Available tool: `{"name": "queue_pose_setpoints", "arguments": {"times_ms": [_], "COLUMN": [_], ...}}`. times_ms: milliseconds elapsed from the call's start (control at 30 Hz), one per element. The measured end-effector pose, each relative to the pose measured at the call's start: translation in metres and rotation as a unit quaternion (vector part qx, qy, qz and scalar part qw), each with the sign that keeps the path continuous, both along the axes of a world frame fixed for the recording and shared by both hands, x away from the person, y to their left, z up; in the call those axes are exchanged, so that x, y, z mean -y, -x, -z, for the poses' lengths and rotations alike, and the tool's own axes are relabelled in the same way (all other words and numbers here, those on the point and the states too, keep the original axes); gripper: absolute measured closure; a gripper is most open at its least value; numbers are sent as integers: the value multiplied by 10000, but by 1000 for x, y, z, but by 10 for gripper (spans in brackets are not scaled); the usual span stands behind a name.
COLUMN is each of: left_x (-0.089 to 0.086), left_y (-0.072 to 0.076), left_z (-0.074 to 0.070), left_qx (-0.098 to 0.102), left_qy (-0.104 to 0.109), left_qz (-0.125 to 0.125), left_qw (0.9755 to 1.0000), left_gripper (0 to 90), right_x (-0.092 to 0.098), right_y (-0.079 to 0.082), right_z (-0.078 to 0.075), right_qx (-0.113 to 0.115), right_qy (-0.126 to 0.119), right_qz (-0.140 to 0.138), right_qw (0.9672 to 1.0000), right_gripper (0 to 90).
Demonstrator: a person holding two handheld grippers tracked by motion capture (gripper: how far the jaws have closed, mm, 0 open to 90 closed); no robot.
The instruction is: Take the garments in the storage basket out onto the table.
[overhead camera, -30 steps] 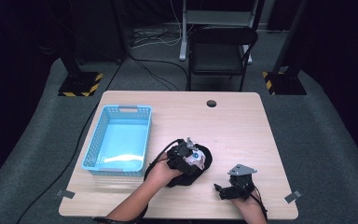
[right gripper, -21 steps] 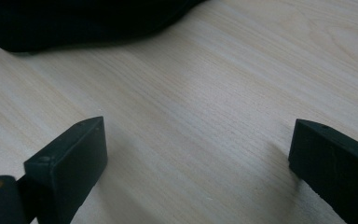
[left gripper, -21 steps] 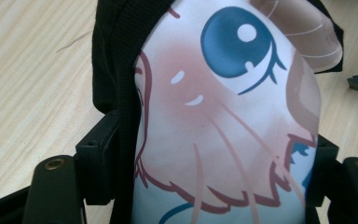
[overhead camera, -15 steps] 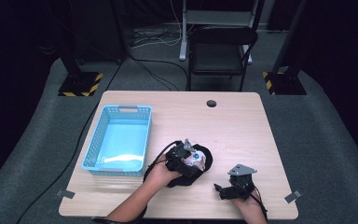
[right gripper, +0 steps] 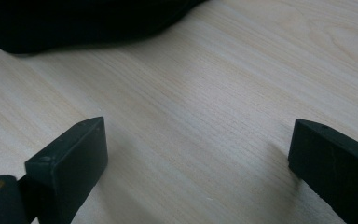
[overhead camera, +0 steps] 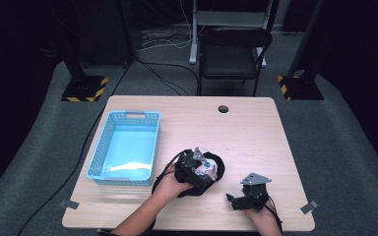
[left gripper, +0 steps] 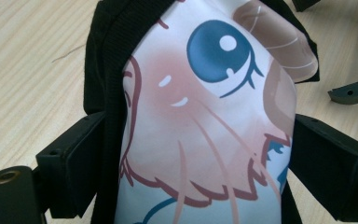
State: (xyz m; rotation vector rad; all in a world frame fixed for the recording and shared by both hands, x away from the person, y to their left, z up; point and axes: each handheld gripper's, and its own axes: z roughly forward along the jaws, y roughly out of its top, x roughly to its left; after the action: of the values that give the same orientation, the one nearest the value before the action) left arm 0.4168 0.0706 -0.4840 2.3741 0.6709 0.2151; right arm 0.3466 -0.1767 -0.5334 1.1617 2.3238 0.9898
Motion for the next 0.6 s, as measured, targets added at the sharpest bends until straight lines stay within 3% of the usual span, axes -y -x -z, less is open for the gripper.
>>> {"name": "queue_pose_setpoints", "arguments": {"times_ms": [333,600], "left_x": [-3,-13], "left_y": [12,21], "left_z": [-6,-17], "left_qx": [145,261], "left_qy": [21,216], "left_qz": [138,189], "left_qw": [9998,9992], "left_gripper": [79,83], "right_x": [0,0], "right_y": [0,0], "right_z": [0,0], "right_qx": [2,5], "right_qy": [1,3], "right_qz": [1,5], "right_qw": [10000,10000], "right_gripper": [40,40]}}
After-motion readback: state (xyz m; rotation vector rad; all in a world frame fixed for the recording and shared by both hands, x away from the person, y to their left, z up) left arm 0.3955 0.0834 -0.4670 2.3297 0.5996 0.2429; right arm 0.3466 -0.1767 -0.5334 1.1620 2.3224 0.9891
